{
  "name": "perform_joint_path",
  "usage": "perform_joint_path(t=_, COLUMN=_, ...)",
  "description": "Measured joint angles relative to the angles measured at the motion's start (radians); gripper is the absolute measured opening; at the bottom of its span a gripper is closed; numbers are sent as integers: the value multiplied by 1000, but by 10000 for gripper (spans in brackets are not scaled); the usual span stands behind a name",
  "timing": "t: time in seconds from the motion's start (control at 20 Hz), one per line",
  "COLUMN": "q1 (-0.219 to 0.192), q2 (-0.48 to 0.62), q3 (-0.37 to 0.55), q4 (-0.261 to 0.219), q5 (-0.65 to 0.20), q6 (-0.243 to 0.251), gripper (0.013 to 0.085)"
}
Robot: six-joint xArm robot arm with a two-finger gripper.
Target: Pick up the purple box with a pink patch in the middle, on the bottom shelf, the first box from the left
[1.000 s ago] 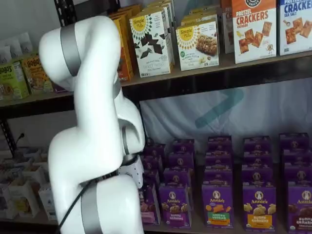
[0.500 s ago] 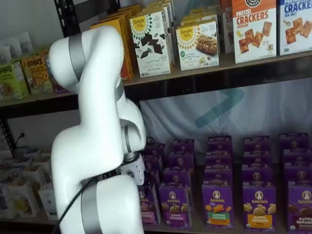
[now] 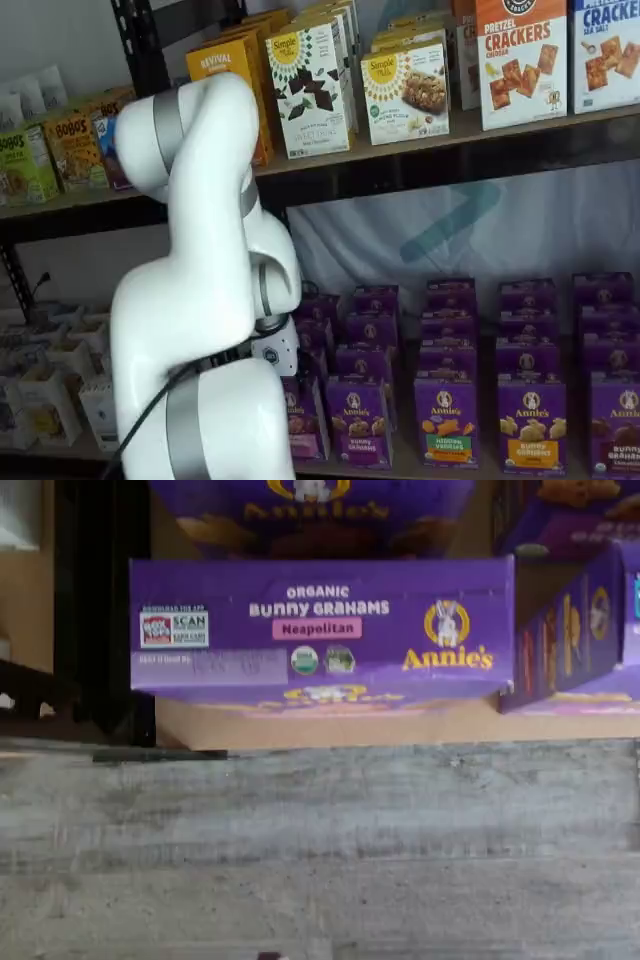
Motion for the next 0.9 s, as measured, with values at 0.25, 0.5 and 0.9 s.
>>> perform_joint_path(t=0.25, q1=-4, q2=44, q3=-54, q4=-16, q5=5, q6=11, gripper=850)
perform_joint_path(t=0.5, q1=-9, q2=74, q3=-95, q4=-40, q5=12, q6=29, gripper=850)
perform_joint_path(t=0.9, q1=-17, q2=111, q3=-165, q4=-67, q5=41, q6=47, gripper=850)
